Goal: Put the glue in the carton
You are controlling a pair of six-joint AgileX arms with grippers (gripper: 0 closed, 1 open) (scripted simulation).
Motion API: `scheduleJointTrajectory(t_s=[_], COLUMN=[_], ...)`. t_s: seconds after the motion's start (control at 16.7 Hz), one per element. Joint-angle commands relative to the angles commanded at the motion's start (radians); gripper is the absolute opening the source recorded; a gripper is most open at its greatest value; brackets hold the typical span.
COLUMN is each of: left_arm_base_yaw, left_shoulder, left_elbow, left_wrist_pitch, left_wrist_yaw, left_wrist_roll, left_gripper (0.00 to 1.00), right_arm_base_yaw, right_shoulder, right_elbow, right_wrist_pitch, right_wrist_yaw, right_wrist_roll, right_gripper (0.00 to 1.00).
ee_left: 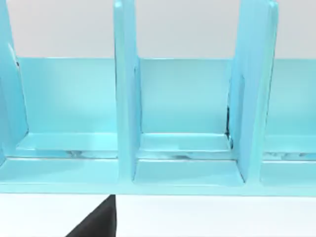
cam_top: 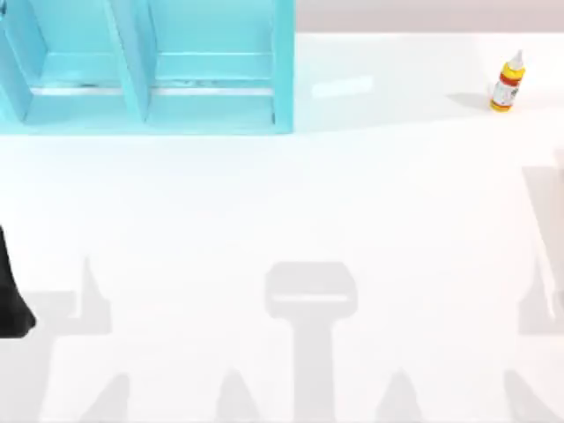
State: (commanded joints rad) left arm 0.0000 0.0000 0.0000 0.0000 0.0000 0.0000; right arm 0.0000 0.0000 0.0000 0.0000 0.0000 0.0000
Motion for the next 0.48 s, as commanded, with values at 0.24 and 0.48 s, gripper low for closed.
scheduleJointTrajectory(t_s=[0.24, 0.48], left_arm_base_yaw=[0.000, 0.000], left_shoulder=[0.000, 0.000], left_elbow=[0.000, 0.000], left_wrist_pitch=[0.000, 0.000], left_wrist_yaw=[0.000, 0.000], left_wrist_roll=[0.000, 0.000], left_gripper=[1.00, 1.00], right_arm_base_yaw=[0.003, 0.011], right_shoulder=[0.031, 0.220], right_elbow=[0.024, 0.147], right_wrist_pitch=[0.013, 0.079], right_wrist_yaw=[0.001, 0.012], right_wrist_roll=[0.001, 0.005], right_gripper=[1.00, 1.00])
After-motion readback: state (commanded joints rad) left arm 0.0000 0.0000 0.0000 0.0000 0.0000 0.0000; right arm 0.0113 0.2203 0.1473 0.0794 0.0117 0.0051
